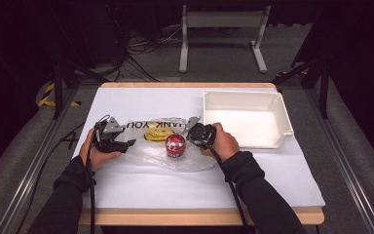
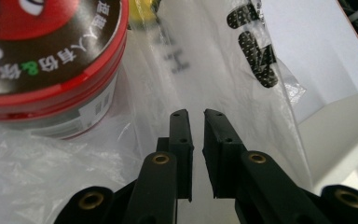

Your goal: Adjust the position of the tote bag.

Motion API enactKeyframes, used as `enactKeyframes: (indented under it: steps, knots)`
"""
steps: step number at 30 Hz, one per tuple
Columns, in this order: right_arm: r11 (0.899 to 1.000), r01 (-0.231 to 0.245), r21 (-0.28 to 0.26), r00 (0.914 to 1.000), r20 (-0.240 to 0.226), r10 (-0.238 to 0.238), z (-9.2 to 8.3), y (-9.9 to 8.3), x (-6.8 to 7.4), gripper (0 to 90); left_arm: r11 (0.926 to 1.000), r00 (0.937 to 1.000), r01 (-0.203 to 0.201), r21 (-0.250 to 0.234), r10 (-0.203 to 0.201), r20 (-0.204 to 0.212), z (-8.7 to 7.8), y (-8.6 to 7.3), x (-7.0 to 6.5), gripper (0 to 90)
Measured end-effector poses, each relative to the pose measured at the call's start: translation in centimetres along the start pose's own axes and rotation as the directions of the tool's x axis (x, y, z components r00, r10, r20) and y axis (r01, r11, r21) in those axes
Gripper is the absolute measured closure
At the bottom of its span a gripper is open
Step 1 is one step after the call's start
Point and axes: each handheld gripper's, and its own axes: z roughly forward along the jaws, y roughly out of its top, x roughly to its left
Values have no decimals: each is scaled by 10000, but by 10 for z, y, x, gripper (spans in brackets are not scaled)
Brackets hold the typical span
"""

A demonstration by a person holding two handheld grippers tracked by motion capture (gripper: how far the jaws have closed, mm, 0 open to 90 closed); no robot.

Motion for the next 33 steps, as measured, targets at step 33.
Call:
enactKeyframes:
  steps: [33]
  knots:
    - [9990,-423,-132,9975,-576,415,10,-28,5,856,9993,9992,186,324,-197,340,-5,-31,9,301]
